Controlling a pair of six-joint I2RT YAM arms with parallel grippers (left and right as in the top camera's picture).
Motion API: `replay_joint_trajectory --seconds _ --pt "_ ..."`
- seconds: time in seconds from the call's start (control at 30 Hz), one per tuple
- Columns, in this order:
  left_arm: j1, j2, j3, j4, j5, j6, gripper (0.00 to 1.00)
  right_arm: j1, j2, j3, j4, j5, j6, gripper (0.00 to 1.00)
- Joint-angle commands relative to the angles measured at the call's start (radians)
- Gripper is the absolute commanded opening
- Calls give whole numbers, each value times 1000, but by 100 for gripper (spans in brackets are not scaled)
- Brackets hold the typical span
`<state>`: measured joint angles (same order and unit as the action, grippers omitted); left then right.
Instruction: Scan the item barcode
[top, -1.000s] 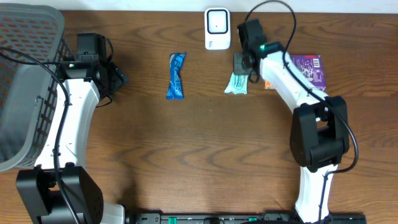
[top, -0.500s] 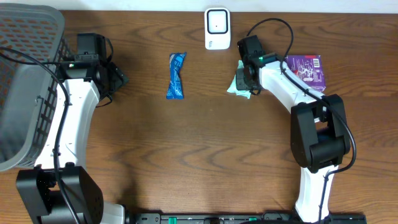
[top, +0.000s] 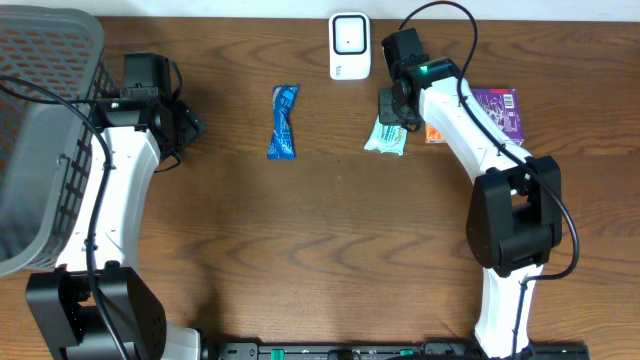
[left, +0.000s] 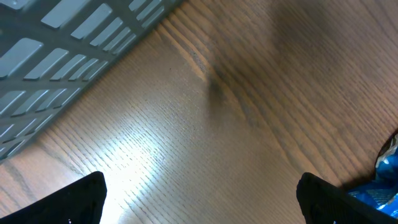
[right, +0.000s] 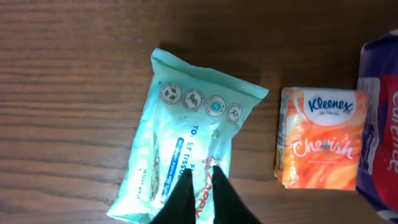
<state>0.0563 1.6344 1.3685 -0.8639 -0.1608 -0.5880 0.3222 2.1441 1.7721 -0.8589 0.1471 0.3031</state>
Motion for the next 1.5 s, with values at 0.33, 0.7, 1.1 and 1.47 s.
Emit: replay_joint_trajectory --seconds 0.33,0.7,1.1,1.47 --pt "2 4 0 -3 -12 -12 98 6 18 -279 306 -163 7 7" --pt "2 4 0 -3 -12 -12 98 89 14 -286 333 -339 -77 10" --pt "2 4 0 -3 -12 -12 98 10 -46 -93 164 -333 -68 60" --pt "2 4 0 -3 -12 -12 98 26 -12 -199 219 -340 -56 70"
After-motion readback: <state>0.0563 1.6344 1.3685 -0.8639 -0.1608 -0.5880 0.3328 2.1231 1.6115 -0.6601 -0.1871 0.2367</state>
